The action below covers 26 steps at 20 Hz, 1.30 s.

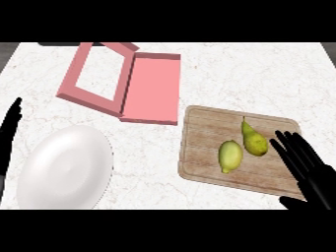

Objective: Pick the lemon from the cutting board and place it in the cardboard box

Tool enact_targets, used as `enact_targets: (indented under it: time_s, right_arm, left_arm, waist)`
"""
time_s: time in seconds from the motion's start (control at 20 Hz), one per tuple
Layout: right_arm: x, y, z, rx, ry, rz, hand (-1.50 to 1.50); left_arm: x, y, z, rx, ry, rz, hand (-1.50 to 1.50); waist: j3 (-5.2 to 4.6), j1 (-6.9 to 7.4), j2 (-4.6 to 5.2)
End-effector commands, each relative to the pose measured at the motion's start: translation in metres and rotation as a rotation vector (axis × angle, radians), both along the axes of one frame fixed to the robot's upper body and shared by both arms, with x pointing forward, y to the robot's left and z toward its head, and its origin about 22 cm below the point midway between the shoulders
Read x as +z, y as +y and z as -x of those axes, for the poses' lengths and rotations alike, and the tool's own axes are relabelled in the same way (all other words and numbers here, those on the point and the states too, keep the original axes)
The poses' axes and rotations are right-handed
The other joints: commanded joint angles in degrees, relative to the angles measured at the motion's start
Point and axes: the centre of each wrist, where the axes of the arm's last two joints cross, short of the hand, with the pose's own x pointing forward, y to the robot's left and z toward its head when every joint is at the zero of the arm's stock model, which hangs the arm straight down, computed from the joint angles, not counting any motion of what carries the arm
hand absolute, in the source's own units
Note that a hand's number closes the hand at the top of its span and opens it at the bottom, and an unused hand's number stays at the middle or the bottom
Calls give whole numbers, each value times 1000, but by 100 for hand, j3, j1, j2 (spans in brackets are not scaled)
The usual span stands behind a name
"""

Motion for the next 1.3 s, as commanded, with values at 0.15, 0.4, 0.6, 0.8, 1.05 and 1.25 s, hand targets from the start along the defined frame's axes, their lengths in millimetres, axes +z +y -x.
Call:
enact_targets:
  time_s: [0.15, 0.4, 0.6, 0.8, 1.05, 1.25]
  right_arm:
    - [28, 50, -20, -80, 154, 124, -150]
    - [30, 73, -34, -134, 163, 171, -150]
    - [13, 77, -25, -114, 185, 192, -150]
    - [1, 98, -35, -116, 164, 178, -150]
    - [-1, 110, -43, -69, 175, 140, -150]
    - [2, 104, -18, 0, 171, 124, -150]
  left_arm:
    - [-1, -10, 16, -19, -9, -10, 0]
    - [12, -1, 8, -2, 13, 8, 0]
    - [-14, -23, -1, 4, -12, 8, 0]
    - [3, -16, -3, -6, -2, -10, 0]
    - [-1, -4, -20, 9, 4, 6, 0]
    - [3, -2, 3, 6, -1, -7, 0]
  waist:
    - [24, 59, -4]
    - [28, 26, 0]
    - [27, -11, 5]
    - [28, 7, 5]
    - [27, -8, 12]
    - [28, -2, 1]
